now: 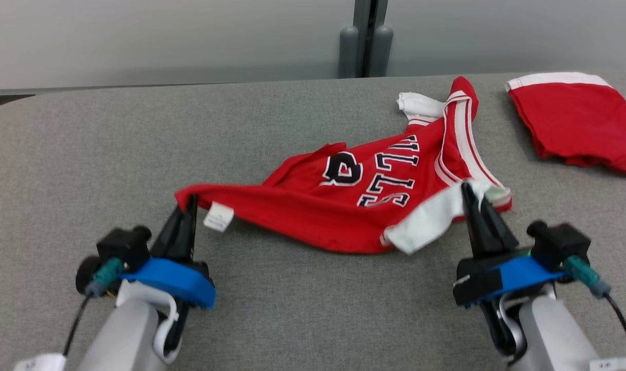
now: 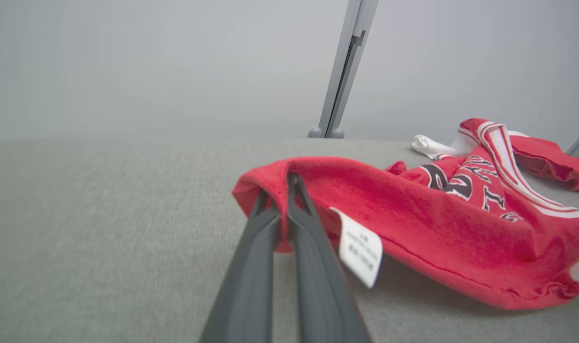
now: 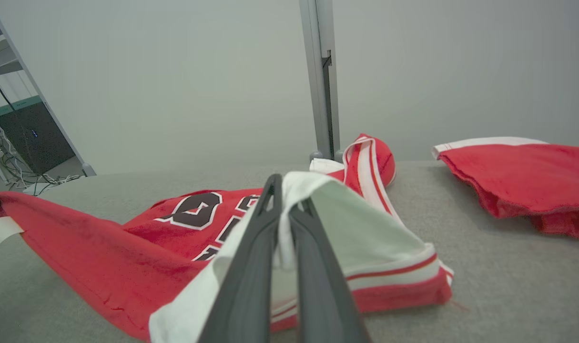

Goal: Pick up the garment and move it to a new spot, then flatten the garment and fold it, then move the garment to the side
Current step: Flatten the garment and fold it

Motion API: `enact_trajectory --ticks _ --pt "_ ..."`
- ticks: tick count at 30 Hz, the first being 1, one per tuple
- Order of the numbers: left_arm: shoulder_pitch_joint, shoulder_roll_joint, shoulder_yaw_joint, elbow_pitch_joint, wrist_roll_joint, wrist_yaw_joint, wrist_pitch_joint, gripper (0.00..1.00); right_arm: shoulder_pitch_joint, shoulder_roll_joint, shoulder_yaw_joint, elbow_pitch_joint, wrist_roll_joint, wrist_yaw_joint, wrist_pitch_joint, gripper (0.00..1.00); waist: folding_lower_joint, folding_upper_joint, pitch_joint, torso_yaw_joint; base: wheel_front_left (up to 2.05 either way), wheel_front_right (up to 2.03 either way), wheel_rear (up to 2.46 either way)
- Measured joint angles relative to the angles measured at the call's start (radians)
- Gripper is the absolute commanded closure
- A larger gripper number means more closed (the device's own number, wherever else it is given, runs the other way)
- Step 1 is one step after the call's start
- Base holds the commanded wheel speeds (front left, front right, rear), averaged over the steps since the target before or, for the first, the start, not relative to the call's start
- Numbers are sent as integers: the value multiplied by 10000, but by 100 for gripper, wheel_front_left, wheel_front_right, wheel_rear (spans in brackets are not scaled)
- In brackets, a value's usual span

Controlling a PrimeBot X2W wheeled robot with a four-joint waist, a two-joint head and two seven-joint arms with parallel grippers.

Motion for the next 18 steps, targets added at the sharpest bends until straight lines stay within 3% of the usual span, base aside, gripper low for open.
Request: enact_trajectory --ticks 8,11,18 --pt "-4073 1202 -286 -453 -357 -2 516 100 -4425 -393 219 -267 -234 0 247 100 2 0 1257 -260 0 0 0" --pt "-5829 1636 -303 -435 -614 -4 694 100 -6309 -384 65 117 -109 6 408 100 3 0 1854 -352 0 0 0" --pt "-9325 2075 -487 291 -988 -6 1170 100 -10339 -341 -884 1776 305 12 700 100 4 0 3170 -458 0 0 0"
